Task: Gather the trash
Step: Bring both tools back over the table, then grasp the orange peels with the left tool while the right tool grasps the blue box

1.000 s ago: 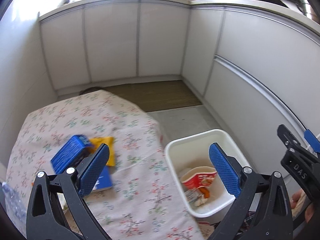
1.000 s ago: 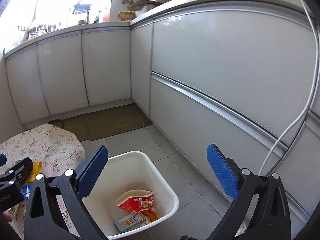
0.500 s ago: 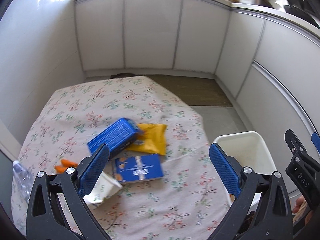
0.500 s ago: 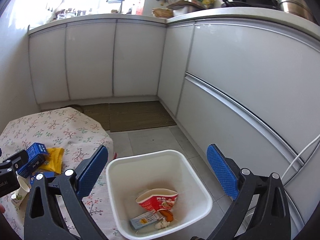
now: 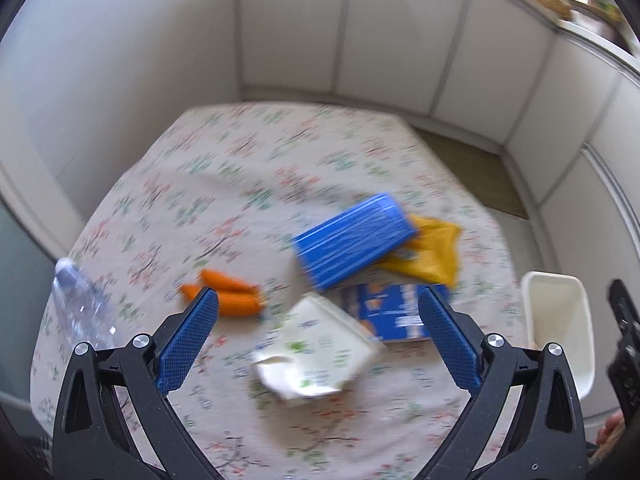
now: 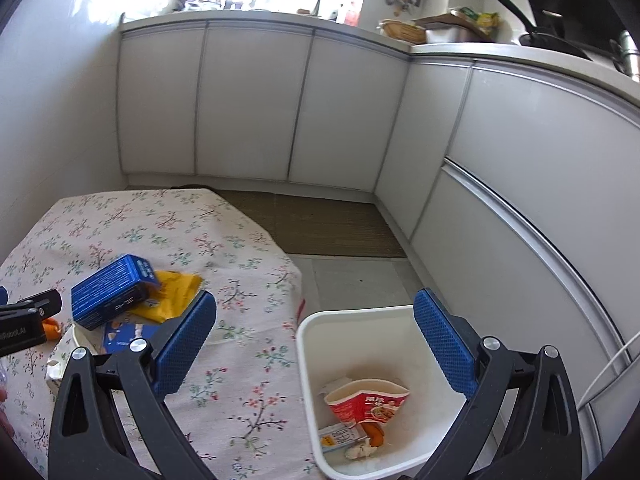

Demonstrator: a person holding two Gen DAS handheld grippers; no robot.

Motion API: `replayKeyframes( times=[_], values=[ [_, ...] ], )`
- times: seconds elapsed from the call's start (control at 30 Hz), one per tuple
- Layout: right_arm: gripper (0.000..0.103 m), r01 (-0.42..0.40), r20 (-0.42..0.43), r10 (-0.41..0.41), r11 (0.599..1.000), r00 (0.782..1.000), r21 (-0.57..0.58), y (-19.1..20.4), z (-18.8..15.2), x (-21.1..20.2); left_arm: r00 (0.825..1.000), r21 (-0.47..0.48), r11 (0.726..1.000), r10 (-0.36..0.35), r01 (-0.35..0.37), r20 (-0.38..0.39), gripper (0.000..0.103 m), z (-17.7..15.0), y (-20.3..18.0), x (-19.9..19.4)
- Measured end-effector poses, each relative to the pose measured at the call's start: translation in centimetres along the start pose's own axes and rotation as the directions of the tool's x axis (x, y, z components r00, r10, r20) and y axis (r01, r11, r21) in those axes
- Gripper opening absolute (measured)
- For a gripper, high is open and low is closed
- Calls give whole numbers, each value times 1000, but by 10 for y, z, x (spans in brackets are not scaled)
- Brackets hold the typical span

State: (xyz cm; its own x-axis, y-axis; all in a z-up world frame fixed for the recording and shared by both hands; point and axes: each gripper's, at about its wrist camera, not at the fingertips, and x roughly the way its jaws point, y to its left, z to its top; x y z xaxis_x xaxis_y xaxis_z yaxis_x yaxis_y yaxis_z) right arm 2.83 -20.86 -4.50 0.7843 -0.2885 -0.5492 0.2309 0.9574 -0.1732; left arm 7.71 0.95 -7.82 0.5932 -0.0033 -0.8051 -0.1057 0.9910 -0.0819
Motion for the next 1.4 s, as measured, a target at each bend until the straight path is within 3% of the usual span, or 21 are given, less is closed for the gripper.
replayKeyframes(
  times=[0.27,0.37,0.5,0.57,0.6,0.77,0.87,0.93,1.1,1.27,1.4],
  values=[
    [96,-30,-20,30,999,999,-28,18,0,6,992,-204,978,24,-50,-127,96,-2,60,37],
    [96,-35,-31,34,999,999,-38,22,-1,9,985,-321,945,0,-57,-174,96,-4,83,52],
    [96,-34,-46,31,998,998,-58,26,-3,13,976,-401,913,-15,-75,-217,95,-3,94,70],
    [96,-32,-55,29,998,998,-62,26,-4,15,973,-407,911,-29,-68,-227,88,-2,91,77],
    [96,-33,-60,29,997,998,-63,26,-4,16,972,-405,912,-29,-69,-231,80,-2,88,79],
    [96,-37,-81,31,997,996,-62,24,-5,21,974,-412,907,-14,-83,-228,72,-2,84,88],
    [96,-42,-95,36,997,995,-63,25,-7,23,979,-426,903,-28,-62,-203,61,0,87,91],
    [96,-48,-105,42,997,994,-60,24,-8,25,981,-408,912,-37,-45,-191,44,3,89,94],
    [96,-90,-149,86,996,985,-22,22,-10,32,979,-352,936,-87,17,-184,32,4,89,96],
    [96,-167,-223,171,985,960,35,25,-14,43,976,-331,939,-155,97,-156,25,3,92,88],
    [96,-243,-274,273,960,922,136,31,-5,52,979,-287,948,-173,136,-106,18,12,94,65]
  ],
)
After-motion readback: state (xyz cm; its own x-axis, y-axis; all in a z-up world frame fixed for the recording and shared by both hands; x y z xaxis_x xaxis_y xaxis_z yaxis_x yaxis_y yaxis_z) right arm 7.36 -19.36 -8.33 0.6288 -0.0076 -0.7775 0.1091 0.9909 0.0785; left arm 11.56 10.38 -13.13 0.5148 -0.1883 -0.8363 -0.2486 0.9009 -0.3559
